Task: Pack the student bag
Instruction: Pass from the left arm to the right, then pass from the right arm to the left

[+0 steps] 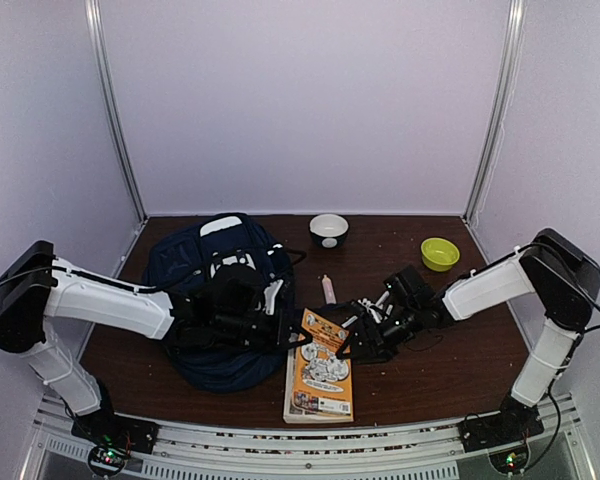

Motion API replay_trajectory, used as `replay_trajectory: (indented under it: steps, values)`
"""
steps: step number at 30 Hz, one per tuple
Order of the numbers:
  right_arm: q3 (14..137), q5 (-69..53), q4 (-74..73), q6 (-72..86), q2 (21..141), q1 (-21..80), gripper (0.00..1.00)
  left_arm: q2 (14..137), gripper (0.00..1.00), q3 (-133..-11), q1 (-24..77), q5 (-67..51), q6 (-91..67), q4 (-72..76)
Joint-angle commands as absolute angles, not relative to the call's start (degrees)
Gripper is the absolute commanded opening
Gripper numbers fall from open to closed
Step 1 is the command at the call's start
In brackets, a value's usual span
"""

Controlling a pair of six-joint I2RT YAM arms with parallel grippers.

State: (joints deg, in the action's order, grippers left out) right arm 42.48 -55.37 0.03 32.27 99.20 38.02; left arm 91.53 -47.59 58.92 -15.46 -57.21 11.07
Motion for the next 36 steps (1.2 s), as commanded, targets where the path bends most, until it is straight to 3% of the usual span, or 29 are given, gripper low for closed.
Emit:
replay_trajectory:
  steps: [1,6,9,13,18,25,33,34,35,36]
  values:
    - [38.7,-56.7,23.6,47.5,101.5,39.7,0.7,87.9,0.0,-49.1,58.2,-13.9,-55.0,10.1]
    - [37.3,-57.8,38.2,56.2,103.6,40.4,0.54,87.8,0.0,-49.2,58.1,-11.1,-53.9,5.3]
    - [38.0,-58.1,38.6,56.9,103.8,40.6,0.42,89.1,0.01,-51.0,58.1,-8.7,-53.8,-1.7]
    - [38.7,-57.5,32.2,52.9,101.1,40.6,0.24,89.1,0.27,-51.4,58.1,-5.8,-55.2,-6.7]
    - [39.5,-57.1,20.6,44.3,92.2,40.2,0.0,87.3,0.46,-52.7,58.1,-3.3,-53.2,-11.3]
    - [46.7,-62.8,5.7,30.4,79.7,36.6,0.0,78.4,0.62,-48.0,58.2,-3.3,-47.3,-0.1]
    - [57.8,-69.8,-7.0,17.1,75.6,28.1,0.0,76.1,0.74,-53.6,58.2,-8.7,-37.3,7.1]
    - [58.8,-70.3,-7.5,16.5,75.1,27.7,0.0,76.9,0.77,-55.0,58.1,-8.9,-36.7,6.5]
    - [59.5,-70.4,-8.4,15.7,74.6,27.3,0.0,77.4,0.93,-56.8,58.1,-9.2,-36.2,6.4]
    - [60.1,-70.6,-9.0,14.9,74.2,27.3,0.0,78.2,0.97,-57.6,58.1,-9.8,-35.5,6.3]
